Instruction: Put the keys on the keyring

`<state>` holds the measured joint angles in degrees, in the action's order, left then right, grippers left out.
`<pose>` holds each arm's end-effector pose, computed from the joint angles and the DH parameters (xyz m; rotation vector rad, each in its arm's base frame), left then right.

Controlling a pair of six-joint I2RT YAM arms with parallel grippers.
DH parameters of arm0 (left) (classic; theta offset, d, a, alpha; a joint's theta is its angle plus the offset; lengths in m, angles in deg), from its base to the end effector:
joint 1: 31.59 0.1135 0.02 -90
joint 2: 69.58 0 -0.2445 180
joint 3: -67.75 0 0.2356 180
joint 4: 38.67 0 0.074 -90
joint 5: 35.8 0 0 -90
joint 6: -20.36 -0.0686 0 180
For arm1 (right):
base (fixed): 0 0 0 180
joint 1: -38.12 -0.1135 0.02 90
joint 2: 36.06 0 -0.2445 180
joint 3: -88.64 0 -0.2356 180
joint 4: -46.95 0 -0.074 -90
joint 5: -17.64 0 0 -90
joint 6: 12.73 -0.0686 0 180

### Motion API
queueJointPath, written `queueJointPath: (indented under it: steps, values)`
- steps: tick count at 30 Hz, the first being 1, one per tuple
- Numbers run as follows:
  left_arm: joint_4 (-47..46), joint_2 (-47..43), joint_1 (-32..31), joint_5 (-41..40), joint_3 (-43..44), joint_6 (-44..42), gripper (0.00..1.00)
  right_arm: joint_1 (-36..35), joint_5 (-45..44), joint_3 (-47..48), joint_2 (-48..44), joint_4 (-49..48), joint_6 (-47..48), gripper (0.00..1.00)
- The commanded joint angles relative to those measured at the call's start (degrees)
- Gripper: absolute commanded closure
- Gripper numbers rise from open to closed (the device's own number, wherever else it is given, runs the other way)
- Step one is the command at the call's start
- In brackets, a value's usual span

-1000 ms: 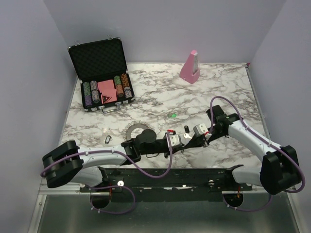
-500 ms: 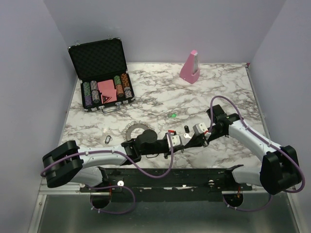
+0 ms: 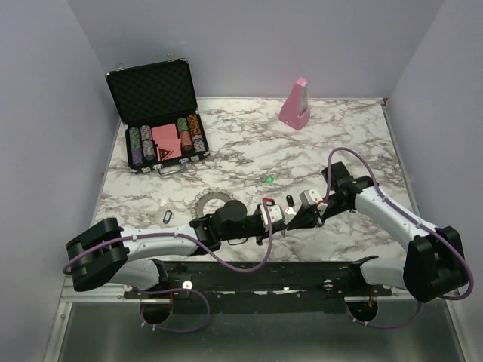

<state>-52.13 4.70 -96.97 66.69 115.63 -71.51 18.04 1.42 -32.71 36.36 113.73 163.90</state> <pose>0.1124 -0.2809 0.2125 1.1873 1.4871 -0.9709 0.1561 0.1272 0.1986 -1.7058 1.1118 1.1830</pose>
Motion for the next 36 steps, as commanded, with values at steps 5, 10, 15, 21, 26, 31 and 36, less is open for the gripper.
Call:
queueJointPath:
  steps: [5, 10, 15, 21, 26, 31, 36]
  values:
    - [-24.7, -1.9, -0.1, -8.8, -9.4, 15.3, 1.0, 0.7, 3.8, 1.5, -1.4, -3.2, -8.6, 0.75]
    - [-51.4, 2.6, -0.2, -10.9, -16.7, 20.0, 1.0, 0.9, 5.7, 2.2, -1.7, -4.7, -13.4, 0.73]
    - [-61.3, 7.6, -0.2, -9.3, -17.1, 21.5, 1.0, 1.4, 7.0, 2.2, -2.2, -6.7, -18.1, 0.73]
    - [-62.6, 9.2, -0.1, -8.7, -16.3, 22.4, 1.0, 1.4, 7.7, 1.5, -2.1, -11.2, -23.8, 0.73]
    - [-62.8, 9.7, -0.1, -8.5, -15.7, 22.5, 1.0, 1.4, 6.2, 0.7, -2.0, -14.1, -27.1, 0.73]
    - [-62.9, 9.6, -0.1, -8.2, -15.8, 22.6, 1.0, 1.4, 5.5, 0.3, -1.9, -16.1, -29.3, 0.73]
    - [-62.8, 8.9, -0.1, -8.5, -16.2, 22.3, 1.0, 1.4, 4.7, -0.4, -1.8, -18.3, -32.0, 0.72]
